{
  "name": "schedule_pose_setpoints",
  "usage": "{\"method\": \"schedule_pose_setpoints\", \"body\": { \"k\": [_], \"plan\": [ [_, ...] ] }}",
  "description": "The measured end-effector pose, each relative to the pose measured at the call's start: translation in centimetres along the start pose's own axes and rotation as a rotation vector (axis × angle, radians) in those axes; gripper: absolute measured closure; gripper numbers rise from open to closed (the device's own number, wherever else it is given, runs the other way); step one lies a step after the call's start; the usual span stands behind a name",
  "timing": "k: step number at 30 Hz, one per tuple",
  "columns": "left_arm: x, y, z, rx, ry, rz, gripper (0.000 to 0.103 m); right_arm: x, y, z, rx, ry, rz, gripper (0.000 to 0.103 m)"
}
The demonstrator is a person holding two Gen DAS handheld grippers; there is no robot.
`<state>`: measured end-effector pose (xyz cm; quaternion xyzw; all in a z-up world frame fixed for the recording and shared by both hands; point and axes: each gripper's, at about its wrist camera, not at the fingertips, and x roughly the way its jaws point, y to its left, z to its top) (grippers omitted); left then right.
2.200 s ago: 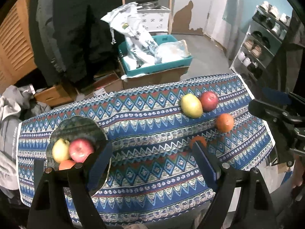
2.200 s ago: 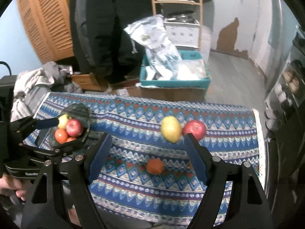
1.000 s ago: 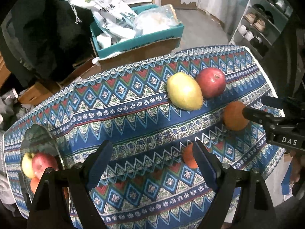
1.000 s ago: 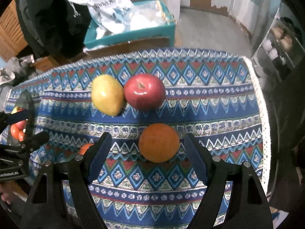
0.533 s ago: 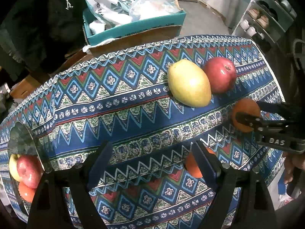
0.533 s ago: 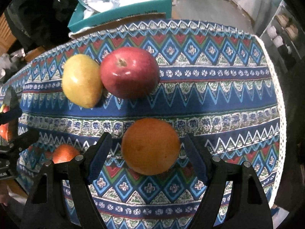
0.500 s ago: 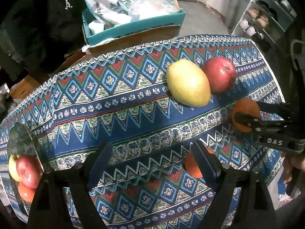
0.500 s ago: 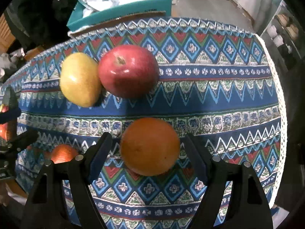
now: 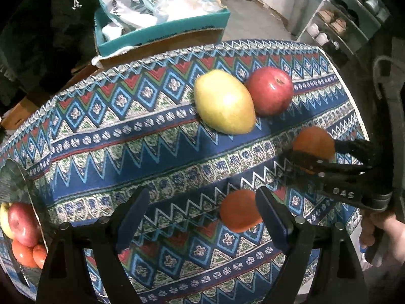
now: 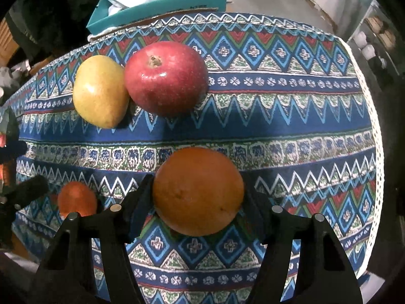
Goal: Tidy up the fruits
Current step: 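Lift the orange with the right tool while the left tool closes on the tangerine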
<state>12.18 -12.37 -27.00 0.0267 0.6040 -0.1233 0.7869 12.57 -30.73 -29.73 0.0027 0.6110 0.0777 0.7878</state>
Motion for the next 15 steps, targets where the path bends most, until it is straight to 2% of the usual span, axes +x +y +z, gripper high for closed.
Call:
{"method": "schedule_pose_setpoints", "body": {
  "k": [6, 15],
  "plan": [
    [1.8, -1.1, -1.1, 0.019, 0.047, -0.006, 0.016, -2.3, -0.9, -1.1, 0.027, -0.026, 0.010, 0.036],
    [2.8, -2.3, -1.6, 0.029, 0.053, -0.044, 0.014, -3.9, -1.1, -2.2, 0.038, -0.043, 0.028, 0.036]
  ]
}}
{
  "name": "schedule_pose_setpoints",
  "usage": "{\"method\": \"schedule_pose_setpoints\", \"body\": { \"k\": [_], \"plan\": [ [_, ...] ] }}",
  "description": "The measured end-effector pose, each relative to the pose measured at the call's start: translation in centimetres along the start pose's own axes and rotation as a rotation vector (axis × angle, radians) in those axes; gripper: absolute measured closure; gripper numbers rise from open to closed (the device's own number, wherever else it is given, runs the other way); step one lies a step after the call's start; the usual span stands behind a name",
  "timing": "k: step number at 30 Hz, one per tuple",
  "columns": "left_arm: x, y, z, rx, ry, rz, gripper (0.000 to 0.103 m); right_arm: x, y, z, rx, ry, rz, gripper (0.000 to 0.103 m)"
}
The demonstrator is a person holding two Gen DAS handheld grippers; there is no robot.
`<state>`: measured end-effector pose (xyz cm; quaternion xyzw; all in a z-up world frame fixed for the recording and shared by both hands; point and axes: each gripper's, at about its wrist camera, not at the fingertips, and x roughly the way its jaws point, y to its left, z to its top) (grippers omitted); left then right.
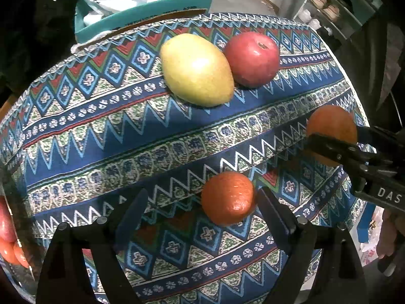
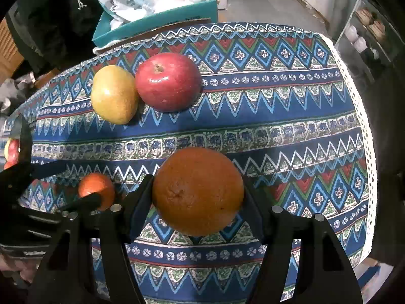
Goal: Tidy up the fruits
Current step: 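Lift the orange with the right tool while the left tool closes on the tangerine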
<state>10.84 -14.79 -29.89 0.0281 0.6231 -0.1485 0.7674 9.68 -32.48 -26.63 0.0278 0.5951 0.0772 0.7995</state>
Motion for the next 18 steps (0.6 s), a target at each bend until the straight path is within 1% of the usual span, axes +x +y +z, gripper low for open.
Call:
{"method": "schedule_pose_setpoints", "body": {
  "k": [7, 10, 12, 13, 15, 16, 17, 18],
  "plan": [
    [0.8, -0.7, -0.2, 0.020, 0.006, -0.024, 0.014, -0.3, 0.5, 0.5, 0.003, -0.014, 0.018, 0.036],
    [1.2, -1.3, -0.3, 0.035, 0.014, -0.041, 0.019, -0.5, 0.5, 0.6, 0.006, -0.018, 0.023, 0.036],
    [1.4, -1.6, -0.3, 0.042, 0.020, -0.057, 0.026, -0.7, 0.4, 0.4, 0.006, -0.019, 0.026, 0.036],
    [1.4, -1.8, -0.3, 0.048, 0.019, -0.063, 0.028, -0.8, 0.3, 0.4, 0.006, -0.020, 0.028, 0.036],
    [1.5, -2.2, -0.3, 0.065, 0.017, -0.075, 0.041, -0.8, 0.5, 0.4, 0.006, -0.021, 0.030, 0.036],
    [1.6, -2.4, -0.3, 0.076, 0.023, -0.082, 0.045, -0.7, 0.5, 0.5, 0.007, -0.022, 0.031, 0.036],
    [1.7, -2.7, -0.3, 0.081, 0.030, -0.089, 0.054, -0.6, 0.6, 0.6, 0.008, -0.023, 0.033, 0.036],
    [1.8, -2.9, -0.3, 0.085, 0.037, -0.093, 0.055, -0.8, 0.5, 0.5, 0.009, -0.025, 0.034, 0.036]
  ]
}}
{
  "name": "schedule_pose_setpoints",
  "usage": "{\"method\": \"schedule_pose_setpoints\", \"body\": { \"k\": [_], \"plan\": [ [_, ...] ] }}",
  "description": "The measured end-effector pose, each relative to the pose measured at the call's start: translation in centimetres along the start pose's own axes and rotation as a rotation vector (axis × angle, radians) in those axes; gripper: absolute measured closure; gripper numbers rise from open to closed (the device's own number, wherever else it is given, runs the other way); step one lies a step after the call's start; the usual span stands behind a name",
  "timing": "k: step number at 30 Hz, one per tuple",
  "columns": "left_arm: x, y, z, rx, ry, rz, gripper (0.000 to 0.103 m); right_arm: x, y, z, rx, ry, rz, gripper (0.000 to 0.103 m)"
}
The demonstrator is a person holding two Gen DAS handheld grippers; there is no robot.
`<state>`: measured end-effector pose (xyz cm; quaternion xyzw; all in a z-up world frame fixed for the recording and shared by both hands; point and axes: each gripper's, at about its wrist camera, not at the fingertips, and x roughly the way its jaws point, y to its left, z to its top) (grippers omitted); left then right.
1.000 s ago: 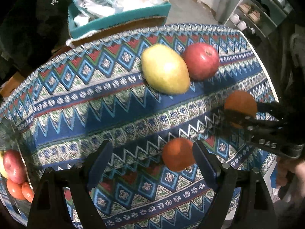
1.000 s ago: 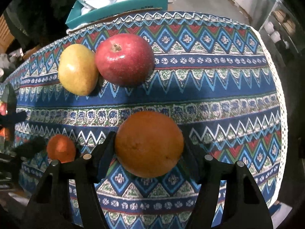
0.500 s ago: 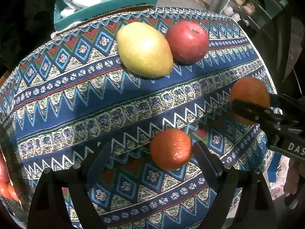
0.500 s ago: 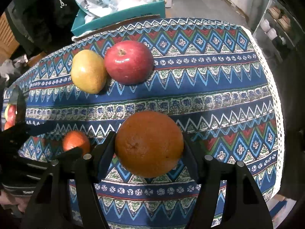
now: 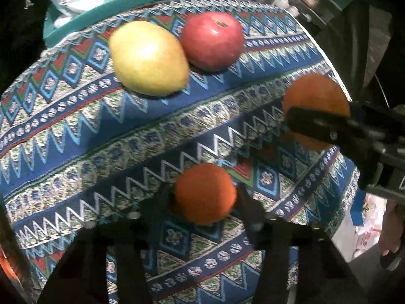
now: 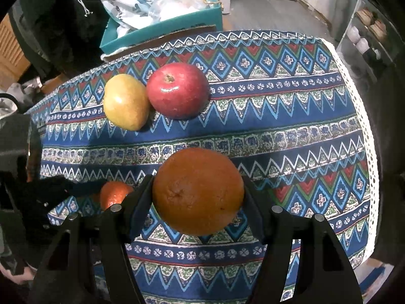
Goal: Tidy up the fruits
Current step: 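Lift the orange with the right tool while the left tool closes on the tangerine, then carry the tangerine with the left tool while the right tool carries the orange toward the bowl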
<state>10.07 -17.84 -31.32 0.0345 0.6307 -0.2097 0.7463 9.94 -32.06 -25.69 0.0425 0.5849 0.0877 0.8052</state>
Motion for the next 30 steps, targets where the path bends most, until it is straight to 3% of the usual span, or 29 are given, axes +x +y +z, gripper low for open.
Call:
{"method": "schedule_pose_setpoints", "body": {
  "k": [9, 30],
  "plan": [
    [-1.2, -0.1, -0.3, 0.007, -0.052, 0.065, 0.056, -1.1, 0.4, 0.1, -0.017, -0.030, -0.007, 0.036],
    [-10.8, 0.9, -1.0, -0.030, -0.221, 0.083, 0.056, -7.3, 4.7, 1.1, -0.106, -0.171, 0.017, 0.036]
  ]
}}
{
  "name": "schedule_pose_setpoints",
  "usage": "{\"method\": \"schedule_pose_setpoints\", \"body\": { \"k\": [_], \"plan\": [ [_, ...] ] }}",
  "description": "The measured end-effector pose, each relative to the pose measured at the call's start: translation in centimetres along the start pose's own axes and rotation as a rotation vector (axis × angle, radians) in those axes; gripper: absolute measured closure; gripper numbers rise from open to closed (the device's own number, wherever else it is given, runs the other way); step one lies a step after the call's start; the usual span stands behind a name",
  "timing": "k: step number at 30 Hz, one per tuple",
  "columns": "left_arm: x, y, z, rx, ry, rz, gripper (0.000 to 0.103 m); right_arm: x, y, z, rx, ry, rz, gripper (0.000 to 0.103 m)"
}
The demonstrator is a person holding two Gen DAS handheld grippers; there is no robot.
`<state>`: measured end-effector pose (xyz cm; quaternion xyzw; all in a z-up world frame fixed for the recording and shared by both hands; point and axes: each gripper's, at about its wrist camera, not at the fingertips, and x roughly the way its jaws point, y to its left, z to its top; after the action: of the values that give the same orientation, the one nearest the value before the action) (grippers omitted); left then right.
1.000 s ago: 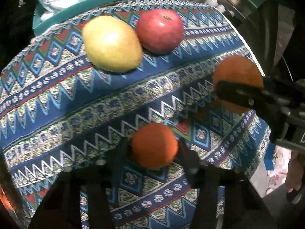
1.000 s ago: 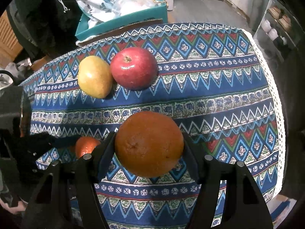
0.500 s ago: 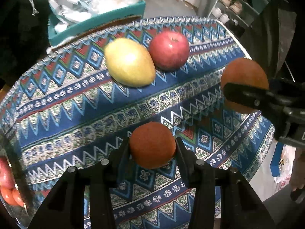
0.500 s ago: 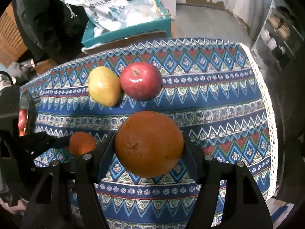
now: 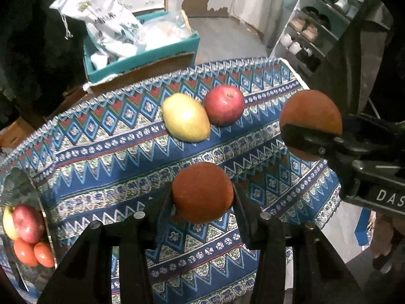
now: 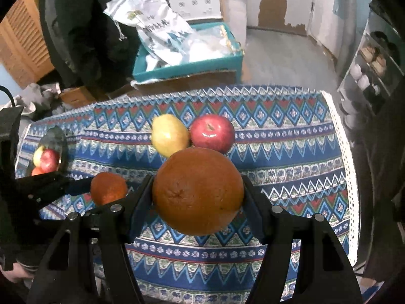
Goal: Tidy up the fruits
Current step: 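Carry the tangerine with the left tool while the right tool carries the orange toward the bowl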
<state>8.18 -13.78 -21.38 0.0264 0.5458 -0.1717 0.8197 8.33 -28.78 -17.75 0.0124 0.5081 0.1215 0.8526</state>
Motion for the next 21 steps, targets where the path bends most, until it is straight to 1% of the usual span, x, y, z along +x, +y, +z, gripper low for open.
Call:
{"method": "schedule_pose_setpoints", "body": {
  "k": [11, 16, 21],
  "plan": [
    [-4.8, 1.4, 0.3, -0.024, -0.080, 0.019, 0.056, -2.6, 2.4, 1.0, -0.041, -0.061, 0.025, 0.036],
    [-6.5, 1.8, 0.0, -0.012, -0.116, 0.037, 0.056, -3.4, 3.7, 1.4, -0.062, -0.081, 0.037, 0.036],
    [-7.9, 2.9, -0.6, -0.022, -0.135, 0.035, 0.056, -3.9, 5.2, 1.9, -0.083, -0.097, 0.049, 0.036]
  ]
}}
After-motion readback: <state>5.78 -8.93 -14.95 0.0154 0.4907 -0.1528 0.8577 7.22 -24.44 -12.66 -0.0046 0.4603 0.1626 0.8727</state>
